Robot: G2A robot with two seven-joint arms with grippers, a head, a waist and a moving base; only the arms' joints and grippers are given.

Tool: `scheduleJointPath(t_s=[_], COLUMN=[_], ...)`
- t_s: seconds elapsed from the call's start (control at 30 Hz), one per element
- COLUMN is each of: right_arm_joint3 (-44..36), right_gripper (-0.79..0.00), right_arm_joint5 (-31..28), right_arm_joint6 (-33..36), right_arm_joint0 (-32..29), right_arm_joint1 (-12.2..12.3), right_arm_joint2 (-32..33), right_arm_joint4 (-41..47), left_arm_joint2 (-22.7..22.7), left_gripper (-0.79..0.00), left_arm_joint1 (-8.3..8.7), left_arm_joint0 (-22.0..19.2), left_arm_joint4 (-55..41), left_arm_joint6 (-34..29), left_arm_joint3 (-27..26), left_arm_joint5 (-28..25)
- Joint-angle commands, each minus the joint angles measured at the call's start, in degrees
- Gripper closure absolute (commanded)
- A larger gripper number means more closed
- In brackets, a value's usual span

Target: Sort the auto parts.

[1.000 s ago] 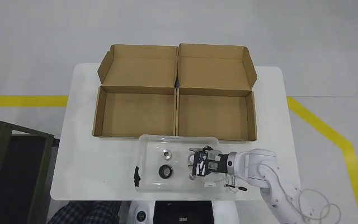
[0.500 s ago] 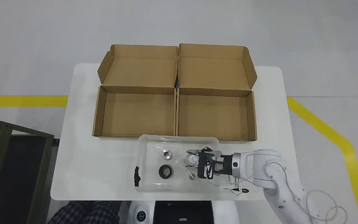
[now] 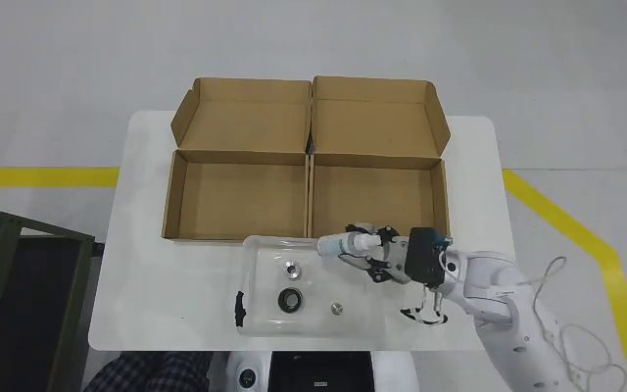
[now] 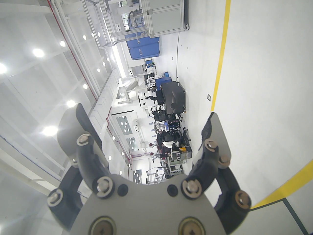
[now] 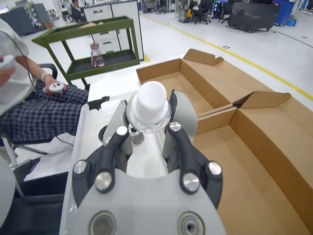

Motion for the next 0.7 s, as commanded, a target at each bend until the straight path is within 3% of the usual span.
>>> scheduleJointPath(t_s=[0.0, 0.33, 0.67], right_arm_joint3=[0.5, 5.1, 5.8], right_gripper=[0.0, 0.0, 0.0], right_arm_joint5=[0.5, 0.5, 2.6], right_arm_joint6=[-1.0, -3.6, -4.0], right_arm_joint0=[0.0, 0.9, 0.9], right_arm_joint1=[0.0, 0.1, 0.0], right_arm_joint2=[0.2, 2.3, 3.4], right_arm_joint4=[2.5, 16.8, 23.5], left_arm_joint2=[0.0, 0.0, 0.0], left_gripper=[-0.785, -0.785, -0.785], left_arm_joint1=[0.0, 0.0, 0.0], left_arm_joint0=[0.0, 0.0, 0.0], left_arm_joint4=[0.0, 0.0, 0.0], left_arm_joint6=[0.0, 0.0, 0.0], left_arm_joint3=[0.0, 0.0, 0.0], left_arm_joint5=[0.0, 0.0, 0.0])
